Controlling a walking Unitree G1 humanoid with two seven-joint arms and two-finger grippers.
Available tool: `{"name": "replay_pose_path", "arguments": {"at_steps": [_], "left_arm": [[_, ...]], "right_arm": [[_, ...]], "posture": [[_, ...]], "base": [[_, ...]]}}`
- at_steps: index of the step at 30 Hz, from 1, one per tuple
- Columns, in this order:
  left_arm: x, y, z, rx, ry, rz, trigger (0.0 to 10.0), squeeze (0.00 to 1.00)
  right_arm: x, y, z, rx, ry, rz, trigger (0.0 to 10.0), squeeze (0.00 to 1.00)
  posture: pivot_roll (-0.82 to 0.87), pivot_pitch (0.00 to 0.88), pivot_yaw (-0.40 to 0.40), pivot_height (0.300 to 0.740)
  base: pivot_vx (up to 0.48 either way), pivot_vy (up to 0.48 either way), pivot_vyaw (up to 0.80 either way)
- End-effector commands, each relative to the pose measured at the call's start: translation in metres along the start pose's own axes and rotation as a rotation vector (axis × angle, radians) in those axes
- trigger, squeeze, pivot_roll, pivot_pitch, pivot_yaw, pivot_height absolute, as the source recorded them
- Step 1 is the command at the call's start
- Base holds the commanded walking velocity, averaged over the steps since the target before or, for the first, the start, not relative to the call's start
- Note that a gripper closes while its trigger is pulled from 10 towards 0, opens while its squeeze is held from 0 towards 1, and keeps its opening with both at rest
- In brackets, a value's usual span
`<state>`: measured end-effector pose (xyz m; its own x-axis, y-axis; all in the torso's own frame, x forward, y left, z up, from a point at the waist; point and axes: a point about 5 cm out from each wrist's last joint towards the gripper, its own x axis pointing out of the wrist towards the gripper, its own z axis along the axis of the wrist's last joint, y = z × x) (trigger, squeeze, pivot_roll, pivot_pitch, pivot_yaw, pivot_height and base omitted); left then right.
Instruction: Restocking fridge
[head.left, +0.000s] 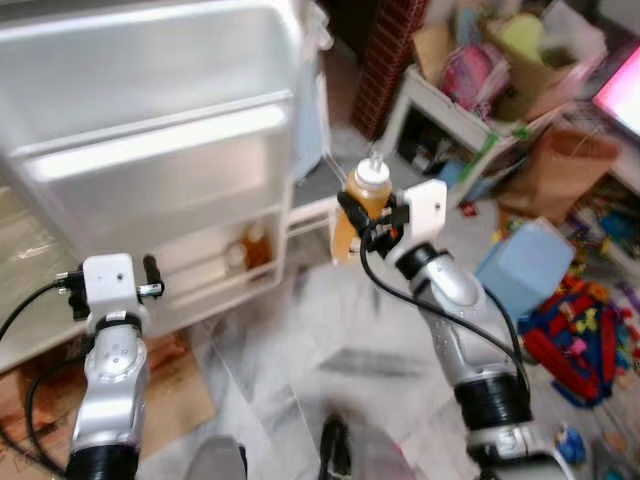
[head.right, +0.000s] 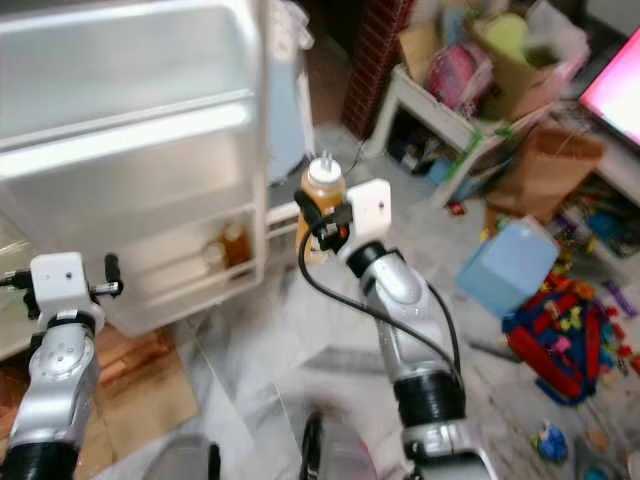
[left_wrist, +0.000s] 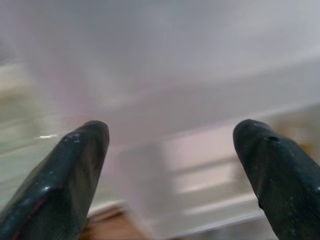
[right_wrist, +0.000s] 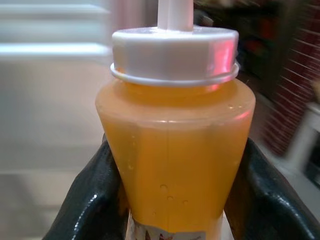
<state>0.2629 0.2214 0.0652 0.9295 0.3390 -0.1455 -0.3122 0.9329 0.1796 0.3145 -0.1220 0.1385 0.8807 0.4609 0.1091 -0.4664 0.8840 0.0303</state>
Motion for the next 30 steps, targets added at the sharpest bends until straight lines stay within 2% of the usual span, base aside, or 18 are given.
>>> {"name": "replay_pose_path", "arguments": {"at_steps": [1,13,19,23,26,28,30], "left_arm": [[0.001,0.013,-0.003,0.020,0.020,0.040,10.0,0.00],[0.001,0.011,-0.001,0.018,0.012,0.050,10.0,0.00],[0.001,0.007,0.002,0.028,-0.014,0.040,10.0,0.00],[-0.003,-0.007,0.000,0.013,0.007,-0.057,10.0,0.00],[-0.008,-0.024,-0.007,0.024,0.052,-0.208,10.0,0.00],[-0.014,-0.034,-0.011,0.069,0.068,-0.309,10.0,0.00],[-0.018,-0.036,-0.009,0.102,0.058,-0.340,10.0,0.00]], "right_arm": [[0.004,0.010,0.007,-0.007,-0.036,0.043,10.0,0.00],[0.003,0.006,0.007,-0.006,-0.032,0.030,10.0,0.00],[0.003,0.006,0.006,-0.015,-0.031,0.018,10.0,0.00],[0.002,0.004,0.005,-0.038,-0.024,-0.008,10.0,0.00],[0.003,0.000,0.003,-0.064,-0.009,-0.047,10.0,0.00],[0.003,-0.002,0.003,-0.058,-0.009,-0.062,10.0,0.00],[0.003,-0.003,0.003,-0.064,-0.009,-0.072,10.0,0.00]], "posture": [[0.08,0.147,-0.093,0.740],[0.08,0.149,-0.093,0.740],[0.08,0.147,-0.091,0.740],[0.08,0.147,-0.091,0.740],[0.08,0.145,-0.091,0.740],[0.08,0.145,-0.091,0.740],[0.08,0.145,-0.089,0.740]], "base": [[0.000,0.480,0.00],[0.000,0.480,0.00],[0.000,0.096,0.00],[0.000,0.000,0.00],[0.000,0.000,0.00],[0.000,0.000,0.00],[0.000,0.000,0.00]]}}
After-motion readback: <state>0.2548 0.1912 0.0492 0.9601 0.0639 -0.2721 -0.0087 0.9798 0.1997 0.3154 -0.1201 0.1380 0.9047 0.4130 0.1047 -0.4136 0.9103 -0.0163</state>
